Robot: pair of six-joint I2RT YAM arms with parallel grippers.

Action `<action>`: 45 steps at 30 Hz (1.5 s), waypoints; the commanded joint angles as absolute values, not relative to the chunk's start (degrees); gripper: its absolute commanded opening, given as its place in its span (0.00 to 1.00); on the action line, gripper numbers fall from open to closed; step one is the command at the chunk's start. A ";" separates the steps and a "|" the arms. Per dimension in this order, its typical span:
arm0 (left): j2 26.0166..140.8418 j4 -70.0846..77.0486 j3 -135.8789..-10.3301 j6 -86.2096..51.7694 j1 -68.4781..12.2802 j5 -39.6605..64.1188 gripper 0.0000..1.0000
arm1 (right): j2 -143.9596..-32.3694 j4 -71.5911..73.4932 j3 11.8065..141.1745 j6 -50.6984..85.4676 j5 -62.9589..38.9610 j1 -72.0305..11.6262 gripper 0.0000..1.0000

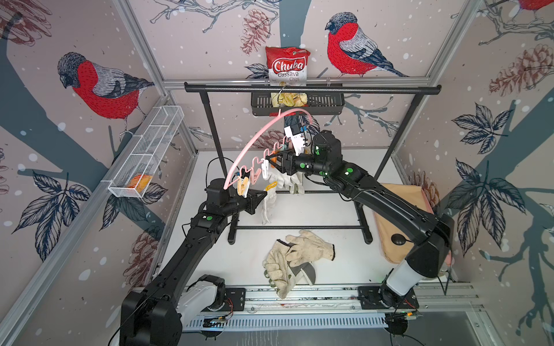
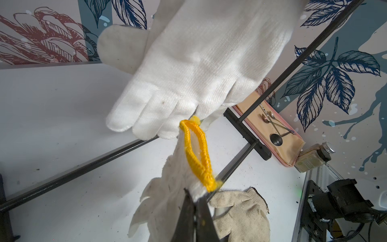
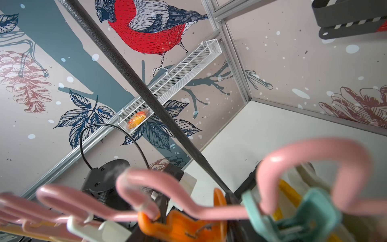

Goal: Clip the gloves onto a hanger to dry
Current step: Open the clamp at the hanger.

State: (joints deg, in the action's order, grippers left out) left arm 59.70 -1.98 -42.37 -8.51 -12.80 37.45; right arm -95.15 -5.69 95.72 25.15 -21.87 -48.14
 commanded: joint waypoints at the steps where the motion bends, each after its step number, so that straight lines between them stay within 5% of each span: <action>1: 59.85 -0.62 -43.11 -7.91 -12.65 38.51 0.00 | -95.23 -5.09 96.18 23.91 -22.11 -48.18 0.44; 29: 60.28 1.58 -47.45 -7.56 -12.74 45.26 0.00 | -92.50 -5.17 94.39 23.37 -23.16 -46.19 0.26; 45: 61.42 -5.89 -53.09 5.05 -12.74 53.88 0.00 | -90.89 -9.47 96.15 22.21 -28.06 -42.22 0.26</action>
State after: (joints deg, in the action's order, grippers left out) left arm 61.47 -4.38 -52.45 1.76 -12.80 52.53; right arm -91.61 -10.74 96.31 22.70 -26.24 -42.89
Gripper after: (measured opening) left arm 0.049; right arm 0.261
